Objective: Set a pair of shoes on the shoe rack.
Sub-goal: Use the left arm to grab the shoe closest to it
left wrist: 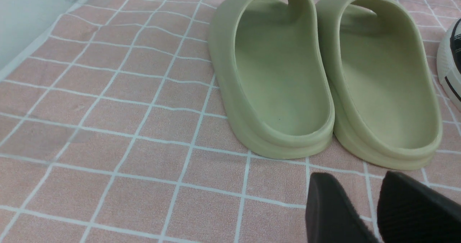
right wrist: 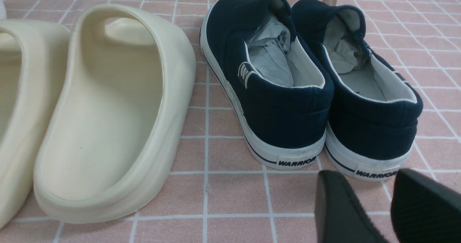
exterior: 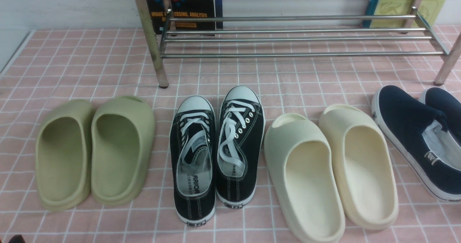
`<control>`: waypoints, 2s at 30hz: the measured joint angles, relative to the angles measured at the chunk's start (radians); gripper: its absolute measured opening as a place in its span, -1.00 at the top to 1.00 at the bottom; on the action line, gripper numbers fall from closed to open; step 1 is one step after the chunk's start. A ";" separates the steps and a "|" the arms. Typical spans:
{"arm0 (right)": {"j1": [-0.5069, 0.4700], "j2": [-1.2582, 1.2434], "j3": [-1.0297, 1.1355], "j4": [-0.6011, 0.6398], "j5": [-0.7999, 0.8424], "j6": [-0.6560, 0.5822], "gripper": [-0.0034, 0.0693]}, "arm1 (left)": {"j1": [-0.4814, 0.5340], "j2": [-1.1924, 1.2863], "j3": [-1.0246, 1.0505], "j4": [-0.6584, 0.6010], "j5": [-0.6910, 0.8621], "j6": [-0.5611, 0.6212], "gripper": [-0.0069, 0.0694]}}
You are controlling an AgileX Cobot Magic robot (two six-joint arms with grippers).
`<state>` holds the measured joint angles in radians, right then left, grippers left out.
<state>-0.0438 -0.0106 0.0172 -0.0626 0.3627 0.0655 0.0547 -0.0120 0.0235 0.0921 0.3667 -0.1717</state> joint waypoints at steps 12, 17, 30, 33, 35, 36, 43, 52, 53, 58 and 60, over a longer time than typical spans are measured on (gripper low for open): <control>0.000 0.000 0.000 0.000 0.000 0.000 0.25 | 0.000 0.000 0.003 -0.003 -0.024 -0.003 0.19; 0.000 0.000 0.000 0.000 0.000 0.000 0.25 | 0.000 0.000 0.003 -0.011 -0.025 -0.075 0.19; 0.000 0.000 0.000 0.000 0.000 0.000 0.25 | 0.000 0.000 0.005 -0.349 -0.122 -0.625 0.19; 0.000 0.000 0.000 0.000 0.000 0.000 0.25 | 0.000 0.000 0.005 -0.375 -0.130 -0.690 0.19; 0.000 0.000 0.000 0.000 0.000 0.000 0.25 | 0.000 0.000 0.005 -0.381 -0.135 -0.699 0.19; 0.000 0.000 0.000 0.000 0.000 0.000 0.25 | 0.000 0.000 0.005 -0.381 -0.138 -0.699 0.19; 0.000 0.000 0.000 0.000 0.000 0.000 0.25 | 0.000 0.005 -0.229 -0.276 -0.059 -0.412 0.24; 0.000 0.000 0.000 0.000 0.000 0.000 0.25 | 0.000 0.494 -0.802 0.083 0.728 -0.164 0.81; 0.000 0.000 0.000 0.000 0.000 0.000 0.25 | 0.000 0.569 -0.848 0.107 0.801 -0.124 0.81; 0.000 0.000 0.000 0.000 0.000 0.000 0.25 | -0.062 0.806 -0.926 0.085 0.847 -0.028 0.74; 0.000 0.000 0.000 0.000 0.000 0.000 0.25 | -0.135 0.873 -0.928 0.036 0.819 0.003 0.62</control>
<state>-0.0438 -0.0106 0.0172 -0.0626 0.3627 0.0655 -0.0807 0.8613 -0.9043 0.1282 1.1852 -0.1691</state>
